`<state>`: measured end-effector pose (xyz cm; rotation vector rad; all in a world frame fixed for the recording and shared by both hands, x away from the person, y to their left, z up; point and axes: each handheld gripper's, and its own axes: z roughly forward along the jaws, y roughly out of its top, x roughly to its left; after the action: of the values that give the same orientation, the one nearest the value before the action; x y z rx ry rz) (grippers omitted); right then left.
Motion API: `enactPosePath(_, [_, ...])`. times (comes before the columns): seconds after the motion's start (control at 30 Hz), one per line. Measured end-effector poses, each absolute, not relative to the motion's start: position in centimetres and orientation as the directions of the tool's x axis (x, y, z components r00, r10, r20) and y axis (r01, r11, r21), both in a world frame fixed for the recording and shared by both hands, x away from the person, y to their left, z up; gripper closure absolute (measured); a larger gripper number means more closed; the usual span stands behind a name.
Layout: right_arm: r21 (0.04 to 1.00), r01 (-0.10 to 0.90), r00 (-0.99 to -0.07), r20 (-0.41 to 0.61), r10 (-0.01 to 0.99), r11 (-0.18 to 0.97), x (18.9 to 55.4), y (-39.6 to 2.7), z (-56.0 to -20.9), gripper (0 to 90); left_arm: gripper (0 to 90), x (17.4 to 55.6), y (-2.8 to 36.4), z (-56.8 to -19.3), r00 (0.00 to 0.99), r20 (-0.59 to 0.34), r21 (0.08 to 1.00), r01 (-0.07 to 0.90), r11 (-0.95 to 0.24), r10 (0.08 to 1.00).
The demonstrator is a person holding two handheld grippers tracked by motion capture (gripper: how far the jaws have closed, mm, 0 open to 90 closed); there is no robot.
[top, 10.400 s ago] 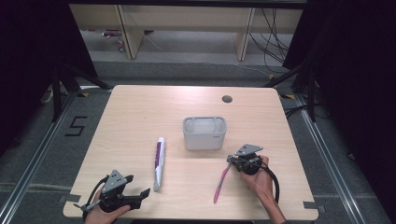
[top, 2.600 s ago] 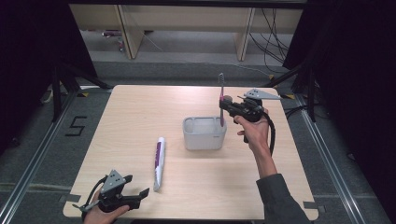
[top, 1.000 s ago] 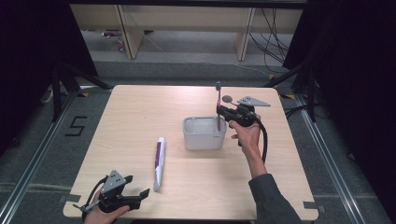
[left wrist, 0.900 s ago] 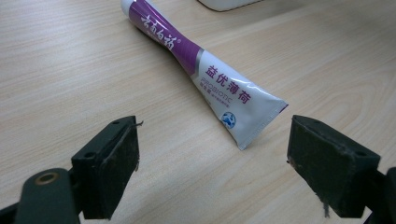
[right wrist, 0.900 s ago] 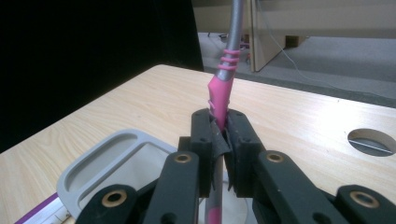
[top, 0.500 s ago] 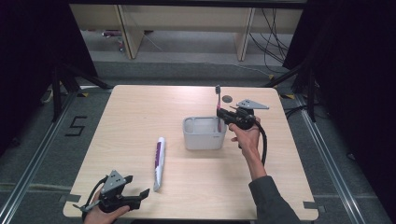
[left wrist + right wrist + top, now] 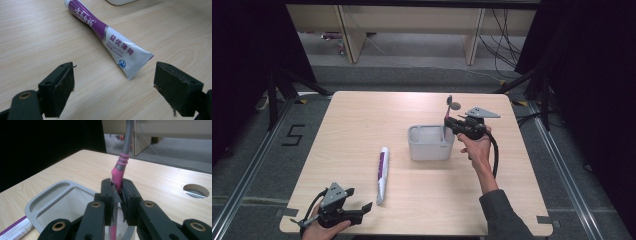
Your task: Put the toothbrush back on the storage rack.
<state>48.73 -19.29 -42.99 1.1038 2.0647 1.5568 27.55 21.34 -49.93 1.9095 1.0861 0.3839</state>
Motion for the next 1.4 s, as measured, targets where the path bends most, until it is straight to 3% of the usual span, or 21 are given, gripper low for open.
enactPosePath(0.27, [0.914, 0.396, -0.64, 0.204, 0.74, 0.09, 48.6, -19.3, -43.0, 78.6, 16.1, 27.6, 21.4, -49.9, 0.569, -0.147, 0.813, 0.536, -0.229, 0.809])
enactPosePath(0.43, [0.921, 0.379, -0.65, 0.193, 0.735, 0.094, 48.7, -19.5, -43.0, 72.1, 16.1, 27.6, 21.3, -49.9, 0.57, -0.146, 0.813, 0.536, -0.23, 0.809])
enactPosePath(0.57, [0.915, 0.39, -0.632, 0.183, 0.753, 0.104, 48.4, -19.5, -42.6, 56.8, 16.1, 27.6, 21.3, -49.9, 0.569, -0.147, 0.813, 0.536, -0.229, 0.809])
enactPosePath(0.8, [0.906, 0.41, -0.626, 0.194, 0.755, 0.107, 47.2, -19.7, -41.9, 42.1, 16.1, 27.6, 21.3, -50.0, 0.573, -0.147, 0.815, 0.532, -0.23, 0.806])
enactPosePath(0.83, [0.914, 0.379, -0.636, 0.144, 0.758, 0.145, 46.8, -19.9, -41.7, 41.1, 16.1, 27.6, 21.3, -50.0, 0.574, -0.146, 0.815, 0.532, -0.231, 0.806])
enactPosePath(1.03, [0.895, 0.424, -0.631, 0.184, 0.753, 0.136, 45.3, -20.5, -41.5, 40.3, 16.1, 27.6, 21.4, -49.9, 0.57, -0.142, 0.814, 0.532, -0.232, 0.809])
enactPosePath(1.4, [0.891, 0.421, -0.644, 0.16, 0.748, 0.171, 42.0, -23.2, -41.7, 39.9, 16.1, 27.6, 21.4, -49.9, 0.566, -0.143, 0.815, 0.533, -0.228, 0.812])
